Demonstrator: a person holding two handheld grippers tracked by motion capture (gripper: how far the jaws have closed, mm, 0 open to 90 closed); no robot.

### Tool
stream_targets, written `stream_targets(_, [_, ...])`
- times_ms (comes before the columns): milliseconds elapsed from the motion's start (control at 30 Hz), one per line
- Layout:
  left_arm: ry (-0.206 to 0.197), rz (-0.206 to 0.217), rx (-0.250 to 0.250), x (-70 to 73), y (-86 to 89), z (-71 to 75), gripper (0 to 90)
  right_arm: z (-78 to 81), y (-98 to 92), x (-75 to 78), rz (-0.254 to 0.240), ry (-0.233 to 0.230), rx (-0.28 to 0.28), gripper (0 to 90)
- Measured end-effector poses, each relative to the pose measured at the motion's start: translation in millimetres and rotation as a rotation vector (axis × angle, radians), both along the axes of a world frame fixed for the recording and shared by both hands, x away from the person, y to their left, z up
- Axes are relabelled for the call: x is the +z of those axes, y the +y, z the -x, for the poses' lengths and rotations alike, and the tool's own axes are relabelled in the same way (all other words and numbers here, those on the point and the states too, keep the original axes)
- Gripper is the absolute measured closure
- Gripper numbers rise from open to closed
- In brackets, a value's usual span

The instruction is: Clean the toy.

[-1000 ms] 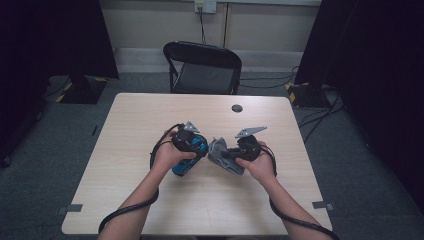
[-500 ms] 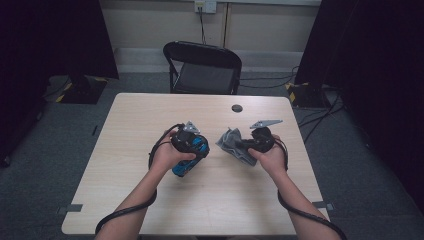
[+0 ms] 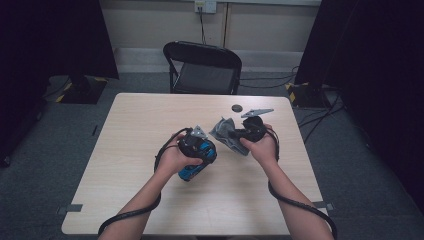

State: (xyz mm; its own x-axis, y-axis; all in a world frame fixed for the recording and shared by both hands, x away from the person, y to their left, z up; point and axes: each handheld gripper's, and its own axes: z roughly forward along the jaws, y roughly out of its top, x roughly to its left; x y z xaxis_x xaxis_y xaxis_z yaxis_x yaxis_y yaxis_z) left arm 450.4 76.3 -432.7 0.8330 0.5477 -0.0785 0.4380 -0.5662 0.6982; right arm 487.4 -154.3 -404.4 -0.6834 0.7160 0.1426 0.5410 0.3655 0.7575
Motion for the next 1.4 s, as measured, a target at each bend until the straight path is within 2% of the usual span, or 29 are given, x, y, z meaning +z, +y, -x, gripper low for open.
stream_targets(100, [0.003,0.003,0.0,-0.7,-1.3,-1.0,25.5,1.0,15.3,0.6,-0.001,0.003,0.031,83.5])
stream_targets(133, [0.003,0.003,0.0,-0.7,-1.3,-1.0,25.5,1.0,15.3,0.6,-0.001,0.003,0.031,83.5])
stream_targets(200, [0.003,-0.003,0.02,-0.9,2.4,-4.3,25.5,3.7,24.5,0.4,0.009,0.002,0.058,83.5])
stream_targets(333, [-0.001,-0.009,0.047,-0.3,9.6,-7.1,25.5,7.3,29.8,-1.8,0.008,0.004,0.086,83.5])
stream_targets(567, [-0.003,-0.007,0.072,0.3,18.5,-9.5,25.5,13.7,31.4,-6.6,0.009,0.015,0.113,83.4])
stream_targets(733, [-0.009,-0.01,0.074,2.2,19.5,-9.2,25.5,19.9,29.7,-14.9,0.004,0.022,0.119,83.4])
stream_targets(933, [-0.016,0.006,0.092,6.2,21.9,-11.2,25.5,25.9,26.2,-26.6,0.034,0.044,0.147,83.5])
stream_targets(1100, [-0.025,0.007,0.09,10.4,21.3,-11.8,25.5,29.5,26.5,-34.4,0.031,0.058,0.165,83.4])
stream_targets(1400, [-0.022,-0.011,0.102,10.1,23.6,-14.1,25.5,33.1,25.1,-36.4,0.046,0.057,0.173,83.4])
